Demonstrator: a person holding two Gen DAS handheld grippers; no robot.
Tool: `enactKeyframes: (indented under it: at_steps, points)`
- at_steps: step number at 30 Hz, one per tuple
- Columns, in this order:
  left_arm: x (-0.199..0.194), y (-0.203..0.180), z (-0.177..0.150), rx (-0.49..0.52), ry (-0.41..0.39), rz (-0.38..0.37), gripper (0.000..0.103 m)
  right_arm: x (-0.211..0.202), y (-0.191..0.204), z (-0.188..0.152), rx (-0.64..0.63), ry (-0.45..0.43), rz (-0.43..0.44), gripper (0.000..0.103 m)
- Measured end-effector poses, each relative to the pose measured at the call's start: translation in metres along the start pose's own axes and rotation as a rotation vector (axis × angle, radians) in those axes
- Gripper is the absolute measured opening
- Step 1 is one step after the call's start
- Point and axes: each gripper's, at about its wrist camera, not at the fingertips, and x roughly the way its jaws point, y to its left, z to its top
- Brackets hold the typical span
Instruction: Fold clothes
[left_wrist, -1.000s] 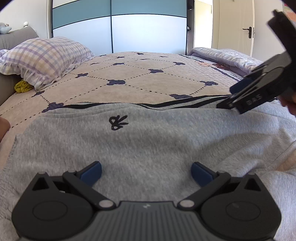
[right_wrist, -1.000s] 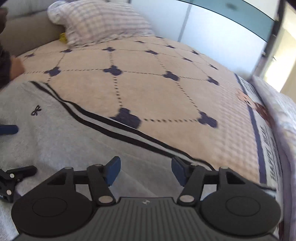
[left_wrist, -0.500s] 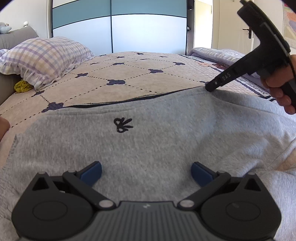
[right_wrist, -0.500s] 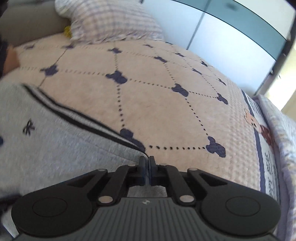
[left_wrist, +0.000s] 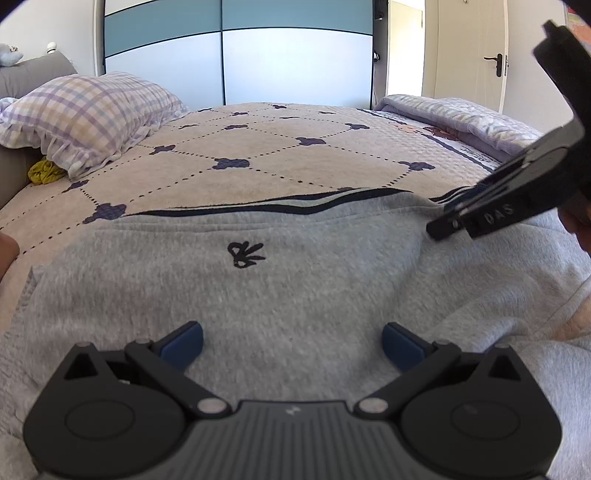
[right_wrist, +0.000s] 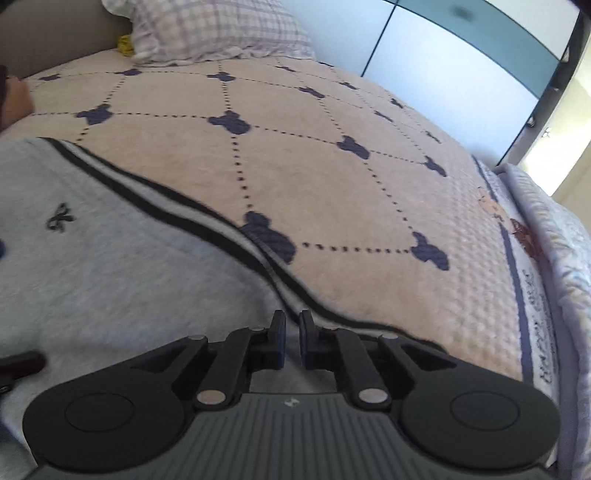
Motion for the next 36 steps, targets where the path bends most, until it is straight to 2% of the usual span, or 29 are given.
enactKeyframes:
  at_steps: [1,2,3,6,7,9,11,12,14,15,17,20,25,36]
  points:
    - [0.000,0.000,0.000,0.000,0.000,0.000,0.103,-0.005,0.000,-0.004,0.026,0.000,0.081,0.051]
    - [0.000,0.000,0.000,0.000,0.000,0.000,0.103,-0.008,0.001,-0.008,0.046,-0.005,0.156,0.054]
    - [0.000,0.000,0.000,0.000,0.000,0.000,0.103,-0.009,0.002,-0.011,0.052,-0.004,0.196,0.055]
    - [0.000,0.000,0.000,0.003,0.001,0.002,0.103,0.006,0.014,-0.013,0.037,0.026,0.157,0.044]
    - [0.000,0.000,0.001,0.002,0.001,0.002,0.103,0.009,0.014,-0.011,0.045,0.021,0.157,0.026]
    - [0.000,0.000,0.000,0.002,0.001,0.001,0.103,0.013,0.013,-0.006,0.041,0.012,0.118,0.002]
    - [0.000,0.000,0.000,0.001,0.000,0.000,0.103,0.019,0.016,-0.001,0.017,0.011,0.075,0.000]
    - [0.000,0.000,0.000,0.001,0.000,0.000,0.103,0.023,0.017,0.000,-0.016,0.010,-0.002,0.000]
    - [0.000,0.001,0.000,0.000,0.000,-0.001,0.103,0.032,0.015,0.003,-0.081,0.015,-0.210,0.000]
    - [0.000,0.001,0.000,0.000,0.000,-0.001,0.103,0.034,0.005,0.005,-0.043,0.015,-0.245,0.000]
    - [0.000,0.001,0.000,0.000,0.000,-0.001,0.103,0.029,-0.014,0.007,0.081,0.008,-0.209,0.000]
    - [0.001,0.001,0.000,0.000,0.000,-0.002,0.103,0.006,-0.008,0.002,0.046,-0.039,-0.258,0.000]
    - [0.001,0.001,0.000,0.000,0.000,-0.002,0.103,-0.030,-0.012,-0.014,0.082,-0.087,-0.189,0.003]
    - [0.001,0.002,0.000,0.001,0.000,-0.002,0.103,-0.076,-0.026,-0.034,0.168,-0.153,-0.159,0.007]
